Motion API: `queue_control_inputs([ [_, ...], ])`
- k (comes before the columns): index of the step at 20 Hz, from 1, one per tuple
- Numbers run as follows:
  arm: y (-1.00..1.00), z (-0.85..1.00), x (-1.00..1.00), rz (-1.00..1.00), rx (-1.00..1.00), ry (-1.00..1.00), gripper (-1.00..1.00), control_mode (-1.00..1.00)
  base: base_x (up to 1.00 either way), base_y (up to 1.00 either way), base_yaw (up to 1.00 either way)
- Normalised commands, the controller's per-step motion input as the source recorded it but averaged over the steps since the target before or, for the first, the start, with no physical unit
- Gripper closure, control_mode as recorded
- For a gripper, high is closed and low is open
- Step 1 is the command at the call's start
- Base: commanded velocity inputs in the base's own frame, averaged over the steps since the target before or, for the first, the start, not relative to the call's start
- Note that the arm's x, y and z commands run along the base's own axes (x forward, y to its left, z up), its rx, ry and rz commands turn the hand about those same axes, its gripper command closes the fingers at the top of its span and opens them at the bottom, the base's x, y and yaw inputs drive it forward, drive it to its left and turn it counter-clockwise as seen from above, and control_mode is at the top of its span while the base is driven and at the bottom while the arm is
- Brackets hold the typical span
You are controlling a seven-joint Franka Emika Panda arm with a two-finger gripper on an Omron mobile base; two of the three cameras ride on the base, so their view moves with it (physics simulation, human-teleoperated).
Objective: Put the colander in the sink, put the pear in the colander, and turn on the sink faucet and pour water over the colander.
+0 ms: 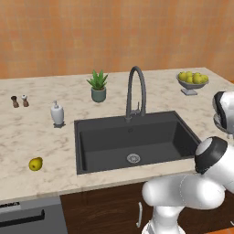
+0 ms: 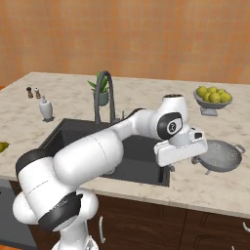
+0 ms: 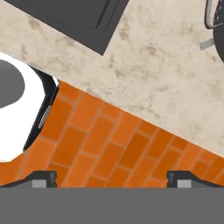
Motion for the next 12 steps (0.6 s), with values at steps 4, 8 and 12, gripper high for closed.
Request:
queue_control_inputs([
  [4, -0.24, -0.17, 0.3, 0.15, 0.0, -0.09, -1.0, -1.0, 0.0, 0.0, 0.0],
  [8, -0.26, -0.15, 0.41, 0.08, 0.0, -0.04, -1.0, -1.0, 0.0, 0.0, 0.0],
  [12, -0.18, -0.12, 0.39, 0.01, 0.0, -0.03, -1.0, -1.0, 0.0, 0.0, 0.0],
])
